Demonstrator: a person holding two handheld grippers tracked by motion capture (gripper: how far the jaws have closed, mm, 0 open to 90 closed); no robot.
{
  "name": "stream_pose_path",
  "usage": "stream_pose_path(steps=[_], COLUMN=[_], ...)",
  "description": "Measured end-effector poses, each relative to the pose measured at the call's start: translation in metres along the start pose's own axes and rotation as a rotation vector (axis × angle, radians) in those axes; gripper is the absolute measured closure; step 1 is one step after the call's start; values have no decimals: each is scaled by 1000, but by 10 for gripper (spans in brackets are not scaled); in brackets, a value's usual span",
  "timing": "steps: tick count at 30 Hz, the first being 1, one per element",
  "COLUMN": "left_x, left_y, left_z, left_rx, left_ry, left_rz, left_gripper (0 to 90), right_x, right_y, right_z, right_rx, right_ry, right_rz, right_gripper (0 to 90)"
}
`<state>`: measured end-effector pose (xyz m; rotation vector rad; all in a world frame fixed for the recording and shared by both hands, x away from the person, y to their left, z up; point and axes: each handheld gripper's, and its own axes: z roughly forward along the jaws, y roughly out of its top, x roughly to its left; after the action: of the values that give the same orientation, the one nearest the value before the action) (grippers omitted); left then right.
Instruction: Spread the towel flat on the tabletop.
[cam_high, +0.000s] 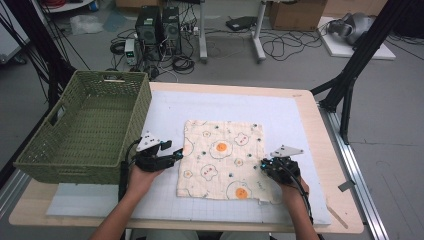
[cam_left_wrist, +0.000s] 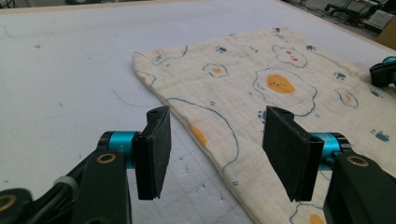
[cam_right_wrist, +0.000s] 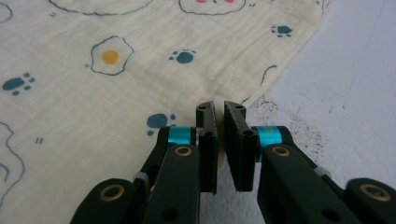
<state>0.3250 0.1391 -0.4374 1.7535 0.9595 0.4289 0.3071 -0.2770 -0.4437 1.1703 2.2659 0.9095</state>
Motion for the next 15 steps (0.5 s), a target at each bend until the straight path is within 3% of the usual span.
stream_pose_path(steps=[1,2,4,6,8,10,12,15], left_x=[0,0,1,3,4,4,4,3], left_y=[0,1,2,3,5,6,7,9], left_z=[-1,-2,-4,-7,-9,-11,-14,-17], left_rx=[-6,-10,-26,-50,-76,-101,-120,-130], left_ry=[-4,-16,-38,-46,-60,-102,-122,-111], left_rz=[-6,-14,-21,-38,-50,-65,-52,-41], left_gripper=[422,421,411,371,302,261,237,209], right_x=[1,-1,-5,-9,-12,-13,-14,-14], right_y=[0,1,3,5,4,2,2,5], right_z=[-1,-3,-15,-29,-41,-48,-51,-54], right_rx=[6,8,-67,-141,-214,-268,-300,-314], right_ry=[-19,-12,54,39,35,-53,-75,-97], right_rz=[3,6,22,43,97,110,104,68], right_gripper=[694,665,591,477,378,288,220,114])
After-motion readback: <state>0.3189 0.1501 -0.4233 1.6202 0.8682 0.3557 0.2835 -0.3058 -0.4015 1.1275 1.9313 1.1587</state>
